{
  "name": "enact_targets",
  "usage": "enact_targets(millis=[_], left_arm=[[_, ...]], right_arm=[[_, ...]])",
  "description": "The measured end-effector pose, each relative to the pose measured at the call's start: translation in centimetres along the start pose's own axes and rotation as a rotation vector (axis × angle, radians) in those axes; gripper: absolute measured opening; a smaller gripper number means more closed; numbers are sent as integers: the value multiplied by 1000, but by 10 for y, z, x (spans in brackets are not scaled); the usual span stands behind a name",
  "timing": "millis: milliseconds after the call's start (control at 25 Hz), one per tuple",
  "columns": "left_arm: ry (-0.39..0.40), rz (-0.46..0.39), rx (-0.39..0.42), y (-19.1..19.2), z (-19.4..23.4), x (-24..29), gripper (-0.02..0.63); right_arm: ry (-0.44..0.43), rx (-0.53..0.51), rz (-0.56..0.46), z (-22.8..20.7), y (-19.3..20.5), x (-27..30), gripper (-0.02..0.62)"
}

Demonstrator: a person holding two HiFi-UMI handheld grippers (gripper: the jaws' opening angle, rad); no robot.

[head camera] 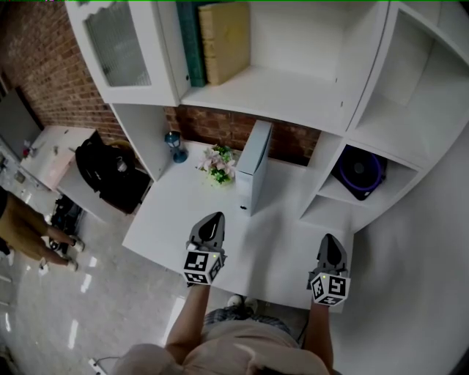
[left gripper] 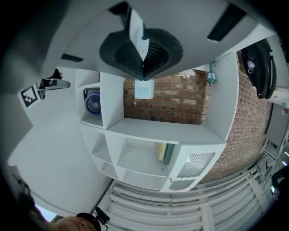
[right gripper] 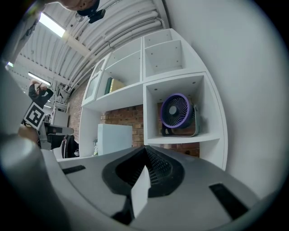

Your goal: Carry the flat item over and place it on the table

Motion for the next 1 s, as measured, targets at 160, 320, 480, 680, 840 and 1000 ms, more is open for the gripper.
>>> enact_targets(millis=[160, 320, 480, 680, 840, 1000], left_arm=[[0, -23, 2, -4, 2, 2, 28], [-1, -28, 7, -3, 6, 5, 28], [3, -27, 10, -2, 8, 8, 28], [8, -25, 21, -3, 10, 9, 28], [18, -33, 16, -4, 11, 12, 28], [29, -35, 12, -4, 9, 14, 28]], right_arm=[[1, -2, -9, -3, -3, -2, 15], [2, -15, -14, -4, -4, 1, 15], [19, -32, -21, -7, -5, 3, 15], [20, -48, -7, -7, -6, 5, 14], [15, -46, -4, -3, -7, 6, 14], [18, -41, 6, -3, -4, 5, 14]])
Point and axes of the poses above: the fingertips, and each gripper's own axes: x forward along the fingers, z to its left, y out of its underside, the point moved 7 cm from there along -x, backward along the fingers, and after that the axes turned 14 degrees about x, right-handed, at the moved point
